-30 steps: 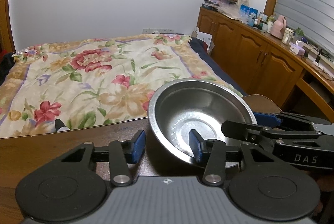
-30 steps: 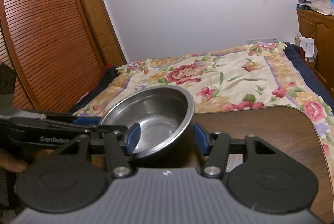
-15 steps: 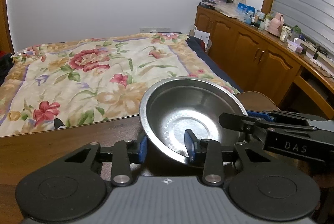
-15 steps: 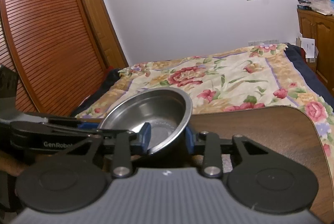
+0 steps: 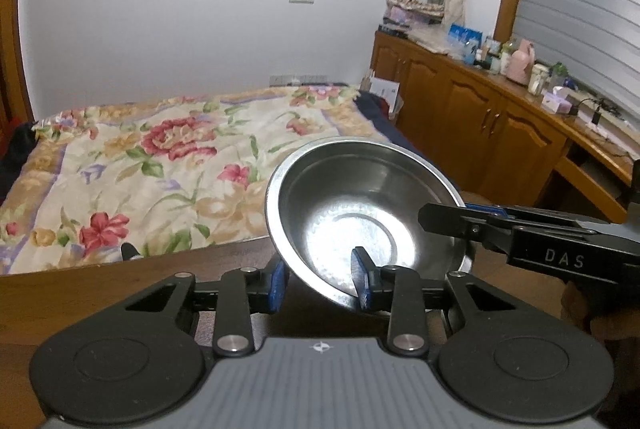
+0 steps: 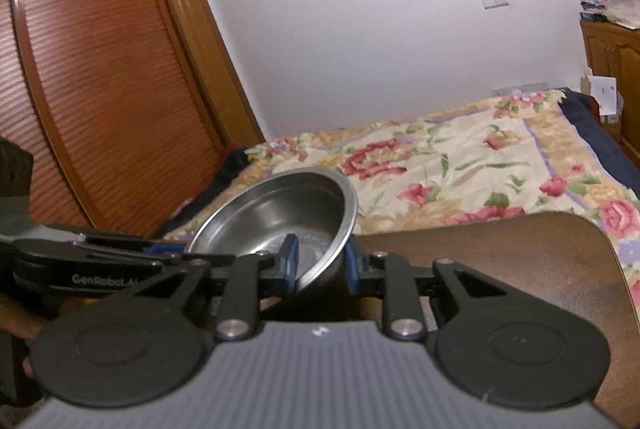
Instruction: Organize plates and bowls
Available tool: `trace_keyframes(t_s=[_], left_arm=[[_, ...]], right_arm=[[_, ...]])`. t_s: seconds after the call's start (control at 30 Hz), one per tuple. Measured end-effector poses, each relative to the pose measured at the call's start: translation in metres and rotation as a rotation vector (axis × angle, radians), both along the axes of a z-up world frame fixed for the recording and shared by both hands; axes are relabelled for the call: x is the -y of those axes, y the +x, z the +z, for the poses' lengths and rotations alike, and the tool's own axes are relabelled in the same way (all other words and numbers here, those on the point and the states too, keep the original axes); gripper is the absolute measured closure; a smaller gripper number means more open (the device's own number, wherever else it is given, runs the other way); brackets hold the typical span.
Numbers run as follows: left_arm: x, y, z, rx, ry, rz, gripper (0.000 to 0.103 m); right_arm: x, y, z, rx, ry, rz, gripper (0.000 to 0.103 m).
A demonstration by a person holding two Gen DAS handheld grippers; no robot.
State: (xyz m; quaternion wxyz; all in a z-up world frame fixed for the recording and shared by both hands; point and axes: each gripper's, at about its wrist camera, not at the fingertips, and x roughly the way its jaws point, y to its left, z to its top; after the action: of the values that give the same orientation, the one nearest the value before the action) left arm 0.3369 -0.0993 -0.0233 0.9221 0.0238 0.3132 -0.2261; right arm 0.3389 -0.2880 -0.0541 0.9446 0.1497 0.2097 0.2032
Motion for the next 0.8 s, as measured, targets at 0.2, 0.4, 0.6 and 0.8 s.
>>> trace_keyframes(t_s=[0.2, 0.4, 0.6, 0.8], left_arm=[[-0.001, -0.023, 0.022, 0.049, -0.012, -0.026, 0.067], [-0.004, -0.050, 0.038, 0.085, -0.036, -0.051, 0.067], [-0.010, -0.082, 0.046, 0.104, -0.053, -0.069, 0.067], [-0.016, -0.113, 0.050, 0.119, -0.055, -0.079, 0.067]], right_arm=[[0.003, -0.017, 0.021, 0.019, 0.035, 0.014, 0.080], [0.004, -0.043, 0.041, 0.053, 0.025, -0.006, 0.080], [0.005, -0.065, 0.054, 0.083, 0.000, -0.024, 0.080], [0.002, -0.090, 0.058, 0.094, -0.011, -0.033, 0.080]])
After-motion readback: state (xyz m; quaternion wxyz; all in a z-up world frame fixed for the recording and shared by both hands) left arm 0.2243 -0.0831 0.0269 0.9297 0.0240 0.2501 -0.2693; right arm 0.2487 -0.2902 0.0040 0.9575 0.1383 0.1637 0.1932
